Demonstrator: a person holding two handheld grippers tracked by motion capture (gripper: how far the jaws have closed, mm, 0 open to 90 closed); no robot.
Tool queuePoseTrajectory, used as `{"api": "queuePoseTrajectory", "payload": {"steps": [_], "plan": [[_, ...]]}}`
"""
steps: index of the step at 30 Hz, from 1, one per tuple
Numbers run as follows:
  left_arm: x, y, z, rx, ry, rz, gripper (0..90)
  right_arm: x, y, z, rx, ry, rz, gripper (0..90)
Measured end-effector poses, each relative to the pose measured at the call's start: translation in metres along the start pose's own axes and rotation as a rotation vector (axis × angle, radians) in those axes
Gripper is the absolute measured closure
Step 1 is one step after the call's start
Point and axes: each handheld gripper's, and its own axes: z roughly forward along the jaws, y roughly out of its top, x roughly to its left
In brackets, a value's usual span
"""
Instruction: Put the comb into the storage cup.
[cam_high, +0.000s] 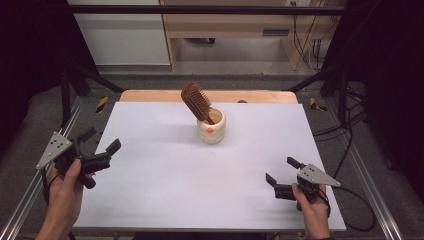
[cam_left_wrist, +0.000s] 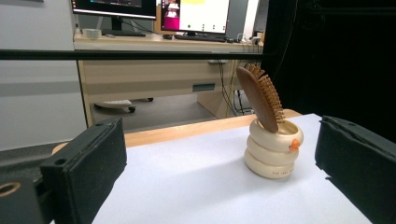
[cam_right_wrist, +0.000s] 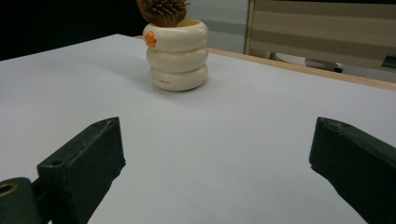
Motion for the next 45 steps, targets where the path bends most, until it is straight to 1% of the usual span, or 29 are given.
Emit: {"api": "queuePoseTrajectory", "payload": {"steps": [5,9,13,20,25,27,30,39,45], "plan": [[0.001,-0.007,-0.002,0.002,0.012,0.013,2.2,0.000,0.000,0.000,-0.003,0.001,-0.003,3.5],[0.002,-0.014,-0.004,-0.003,0.016,0.004,2.3,0.000,0.000,0.000,-0.001,0.004,-0.002,3.5],[0.002,-0.023,-0.005,-0.001,0.017,0.003,2.3,0.000,0.000,0.000,-0.002,0.005,-0.002,3.5],[0.001,-0.038,-0.005,0.018,0.021,0.012,2.4,0.000,0.000,0.000,-0.001,0.007,-0.001,3.5],[0.002,-0.047,-0.006,0.025,0.028,0.005,2.4,0.000,-0.001,0.000,-0.001,0.007,-0.002,3.5],[0.002,-0.051,-0.007,0.032,0.033,0.011,2.6,0.000,-0.001,0.000,-0.002,0.007,-0.003,3.5],[0.000,-0.059,-0.007,0.042,0.028,0.010,2.6,0.000,-0.001,0.000,-0.003,0.009,-0.002,3.5],[-0.002,-0.068,-0.007,0.048,0.032,0.002,2.7,0.001,-0.001,0.000,-0.002,0.012,-0.004,3.5],[-0.004,-0.074,-0.005,0.055,0.023,0.001,2.7,0.001,-0.001,0.001,-0.001,0.015,-0.005,3.4]]}}
